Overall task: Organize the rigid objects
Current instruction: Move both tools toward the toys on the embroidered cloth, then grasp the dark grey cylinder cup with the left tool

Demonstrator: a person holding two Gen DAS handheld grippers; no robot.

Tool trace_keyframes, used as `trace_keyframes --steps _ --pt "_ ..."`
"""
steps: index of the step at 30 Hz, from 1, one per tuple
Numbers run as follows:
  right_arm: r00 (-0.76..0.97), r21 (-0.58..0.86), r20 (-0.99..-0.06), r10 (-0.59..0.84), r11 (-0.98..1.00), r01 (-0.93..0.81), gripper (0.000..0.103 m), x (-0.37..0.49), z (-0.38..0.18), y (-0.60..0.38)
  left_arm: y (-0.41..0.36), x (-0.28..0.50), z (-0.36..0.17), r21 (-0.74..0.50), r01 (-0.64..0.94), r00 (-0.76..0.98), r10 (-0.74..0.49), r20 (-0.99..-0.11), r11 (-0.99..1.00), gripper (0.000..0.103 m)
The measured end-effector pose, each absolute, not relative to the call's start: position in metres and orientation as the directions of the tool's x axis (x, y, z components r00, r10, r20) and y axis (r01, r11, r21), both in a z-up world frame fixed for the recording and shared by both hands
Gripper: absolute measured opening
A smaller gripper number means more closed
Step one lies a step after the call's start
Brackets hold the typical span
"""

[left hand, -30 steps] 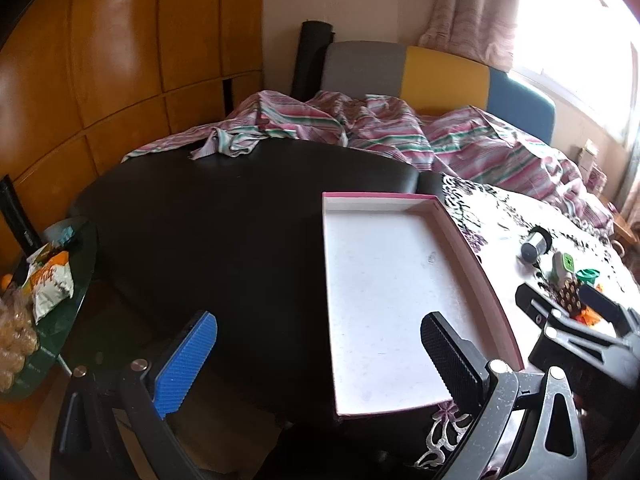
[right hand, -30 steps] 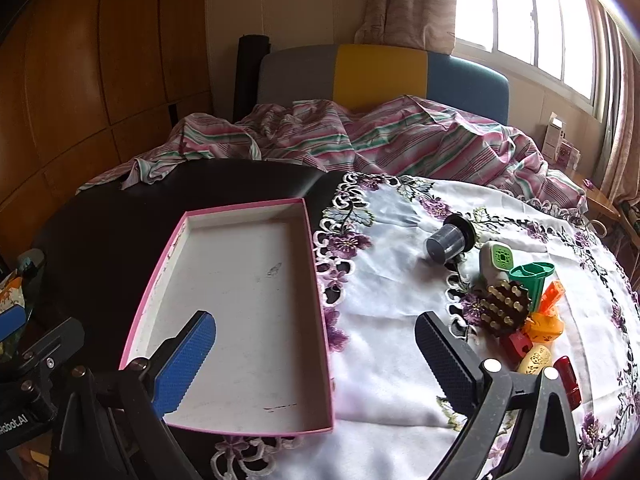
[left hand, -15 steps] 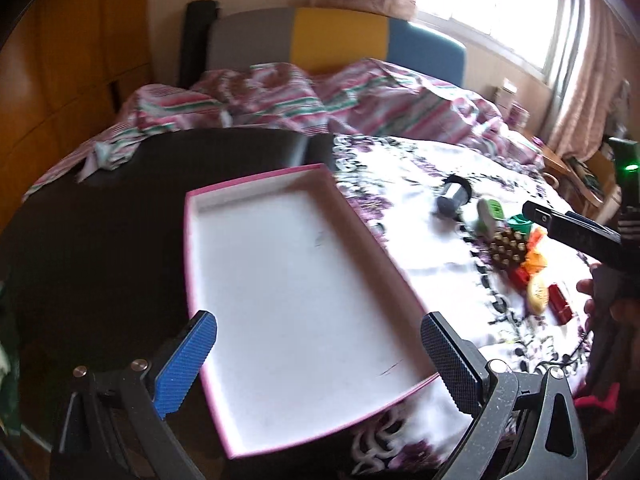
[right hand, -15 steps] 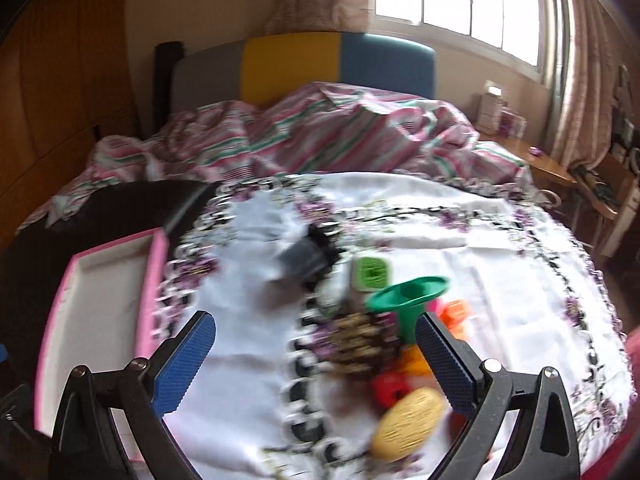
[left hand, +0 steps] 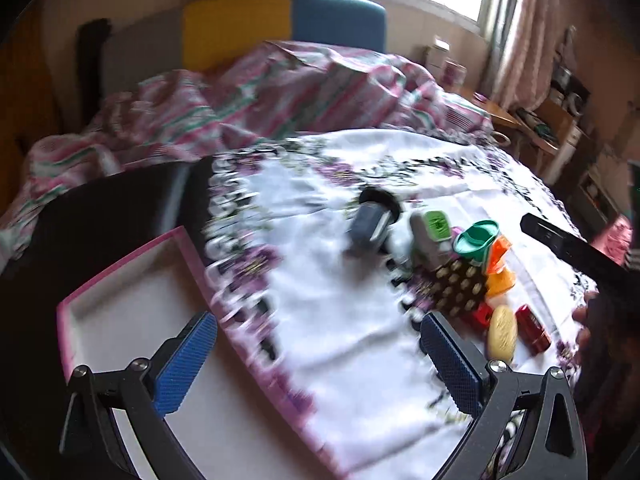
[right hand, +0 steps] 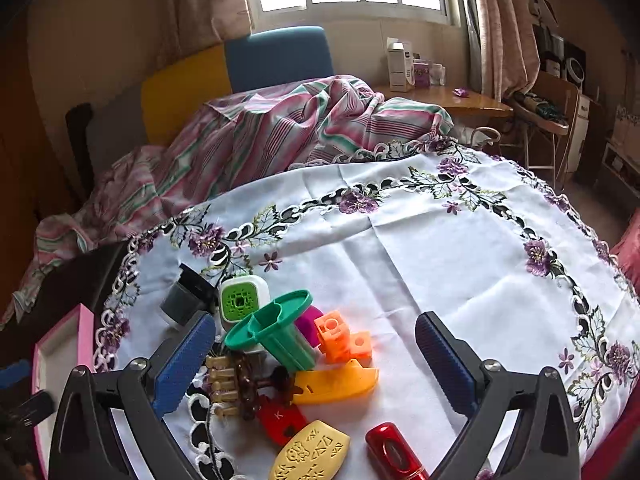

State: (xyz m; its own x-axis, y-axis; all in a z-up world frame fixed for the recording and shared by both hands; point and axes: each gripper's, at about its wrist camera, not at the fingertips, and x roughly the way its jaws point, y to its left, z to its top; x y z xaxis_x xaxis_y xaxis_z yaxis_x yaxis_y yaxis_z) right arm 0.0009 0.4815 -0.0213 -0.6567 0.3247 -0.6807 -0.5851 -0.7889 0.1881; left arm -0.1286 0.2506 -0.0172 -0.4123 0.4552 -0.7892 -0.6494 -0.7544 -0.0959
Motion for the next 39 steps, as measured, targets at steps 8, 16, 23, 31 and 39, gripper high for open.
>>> trace_keyframes --steps 8,16,23,31,39 --pt "-0.664 0.291 -0.686 0.299 -0.723 -0.627 0.102 0.010 -0.022 0.506 0.331 -0.185 -0.047 -0.092 -0.695 -0.346 0.444 -0.826 -0.713 0.103" --pt "-0.681 0.338 -0.678 0.276 -0.706 -0.623 0.102 0.013 -0.022 0.512 0.378 -0.216 -0.079 -0.031 -0.715 -0.336 0.382 -0.861 -0.698 0.103" --pt "-0.678 0.337 -0.680 0.279 -0.703 -0.627 0.102 0.012 -0.023 0.514 0.394 -0.227 -0.094 -0.016 -0.718 -0.329 0.360 -0.873 -0.695 0.068" --pt "-0.691 0.389 -0.694 0.201 -0.703 -0.595 0.094 0.009 -0.031 0.517 0.355 -0.192 -0.075 -0.081 -0.727 -0.314 0.436 -0.844 -0.681 0.044" --pt "-0.683 0.385 -0.731 0.008 -0.821 -0.422 0.085 -0.020 -0.043 0.479 0.294 -0.151 -0.041 -0.134 -0.688 -0.343 0.483 -0.806 -0.713 0.044"
